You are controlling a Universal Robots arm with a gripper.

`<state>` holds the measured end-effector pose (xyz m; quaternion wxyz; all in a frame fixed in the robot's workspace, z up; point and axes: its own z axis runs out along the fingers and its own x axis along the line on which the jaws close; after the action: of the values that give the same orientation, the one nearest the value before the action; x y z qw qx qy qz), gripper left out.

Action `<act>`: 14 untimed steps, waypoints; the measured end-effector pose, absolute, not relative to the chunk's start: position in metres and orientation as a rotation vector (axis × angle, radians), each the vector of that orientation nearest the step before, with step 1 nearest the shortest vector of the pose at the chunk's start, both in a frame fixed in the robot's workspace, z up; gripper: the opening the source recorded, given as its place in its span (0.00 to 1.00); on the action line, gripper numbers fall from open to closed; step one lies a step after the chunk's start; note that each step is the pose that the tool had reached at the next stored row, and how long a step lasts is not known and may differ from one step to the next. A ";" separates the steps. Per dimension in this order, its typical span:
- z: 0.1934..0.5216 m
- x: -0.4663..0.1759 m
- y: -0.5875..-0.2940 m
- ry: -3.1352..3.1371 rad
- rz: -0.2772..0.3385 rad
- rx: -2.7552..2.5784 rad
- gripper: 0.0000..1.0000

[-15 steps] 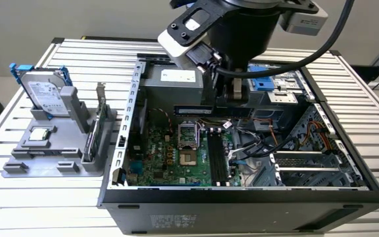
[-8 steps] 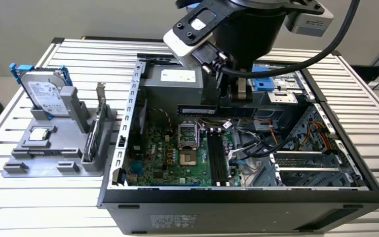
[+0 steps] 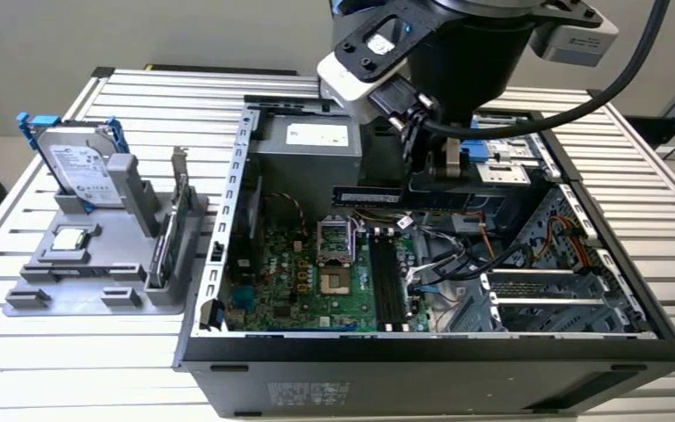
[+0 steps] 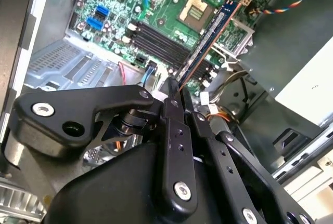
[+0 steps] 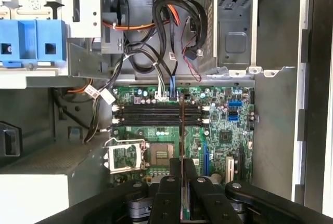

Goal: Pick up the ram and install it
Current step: 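Pick up the ram and move it above insertion slot, then insert the ram into the slot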

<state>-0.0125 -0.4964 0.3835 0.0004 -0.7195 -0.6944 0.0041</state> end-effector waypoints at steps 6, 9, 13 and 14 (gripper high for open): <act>0.383 -0.012 -0.496 -2.181 0.014 -2.260 0.00; 0.383 -0.012 -0.496 -2.205 0.014 -2.236 0.00; 0.383 -0.012 -0.496 -2.284 0.014 -2.156 0.00; 0.383 -0.012 -0.496 -2.303 0.014 -2.135 0.00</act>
<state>-0.0118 -0.4964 0.3834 0.0004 -0.6798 -0.7334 0.0044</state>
